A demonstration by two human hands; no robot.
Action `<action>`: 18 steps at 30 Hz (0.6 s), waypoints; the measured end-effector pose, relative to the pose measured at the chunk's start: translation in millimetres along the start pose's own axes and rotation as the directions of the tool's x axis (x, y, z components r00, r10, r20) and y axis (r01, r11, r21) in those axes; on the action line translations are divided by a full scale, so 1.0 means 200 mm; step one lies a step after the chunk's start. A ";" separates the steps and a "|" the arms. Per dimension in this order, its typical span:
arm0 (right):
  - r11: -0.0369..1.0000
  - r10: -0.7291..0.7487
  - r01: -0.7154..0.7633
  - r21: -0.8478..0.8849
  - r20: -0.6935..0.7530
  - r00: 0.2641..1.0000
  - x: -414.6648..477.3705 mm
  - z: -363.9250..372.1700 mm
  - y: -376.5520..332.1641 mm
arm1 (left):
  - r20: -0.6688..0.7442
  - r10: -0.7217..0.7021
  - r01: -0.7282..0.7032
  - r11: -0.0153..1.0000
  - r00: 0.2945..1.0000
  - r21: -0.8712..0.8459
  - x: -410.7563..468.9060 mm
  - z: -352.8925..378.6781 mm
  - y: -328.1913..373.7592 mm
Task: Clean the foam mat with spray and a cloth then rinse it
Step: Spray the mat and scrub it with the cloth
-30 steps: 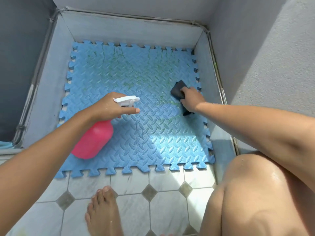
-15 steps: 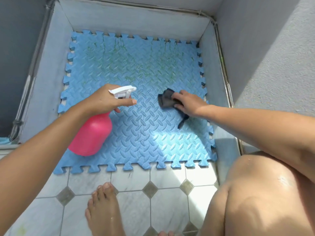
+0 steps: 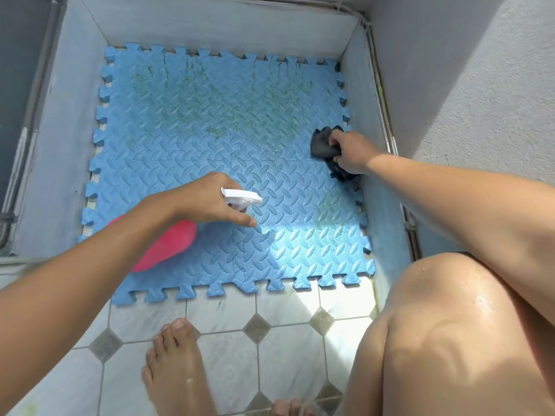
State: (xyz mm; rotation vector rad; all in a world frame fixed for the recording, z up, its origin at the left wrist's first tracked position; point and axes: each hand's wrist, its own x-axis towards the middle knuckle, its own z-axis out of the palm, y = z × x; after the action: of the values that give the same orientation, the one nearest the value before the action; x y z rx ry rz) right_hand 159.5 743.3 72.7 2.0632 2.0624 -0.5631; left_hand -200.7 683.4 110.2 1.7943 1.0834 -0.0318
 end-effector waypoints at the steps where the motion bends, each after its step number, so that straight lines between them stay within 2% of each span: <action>1: 1.000 -0.012 0.012 -0.005 0.010 1.000 0.00 0.00 0.00 | -0.024 0.003 -0.003 1.000 1.000 -0.002 -0.01 -0.01 0.00; 5: 0.999 -0.035 0.035 0.002 0.029 0.999 0.01 -0.01 0.00 | -0.156 -0.016 0.013 1.000 0.988 -0.015 -0.02 -0.06 -0.01; 9: 0.999 -0.032 0.032 0.002 0.032 0.999 0.00 -0.01 0.00 | -0.091 0.044 -0.051 0.995 0.995 -0.081 -0.05 -0.09 0.00; 12: 1.000 -0.017 0.016 0.026 0.054 0.998 -0.01 -0.04 -0.01 | -0.119 0.001 -0.012 0.996 0.993 -0.089 -0.06 -0.10 0.01; 15: 0.999 -0.036 0.042 -0.023 0.244 0.969 -0.05 -0.12 -0.08 | -0.195 -0.040 0.021 0.995 0.980 -0.095 -0.06 -0.11 0.01; 18: 0.990 -0.085 0.134 -0.052 0.534 0.841 -0.17 -0.12 -0.21 | -0.191 -0.036 0.019 0.996 0.981 -0.087 -0.06 -0.12 0.02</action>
State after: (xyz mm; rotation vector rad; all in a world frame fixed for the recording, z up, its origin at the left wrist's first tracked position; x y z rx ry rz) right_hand 122.8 722.3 113.3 1.5130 1.8316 -0.9234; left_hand -216.5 692.9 130.7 1.7321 1.2285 0.1723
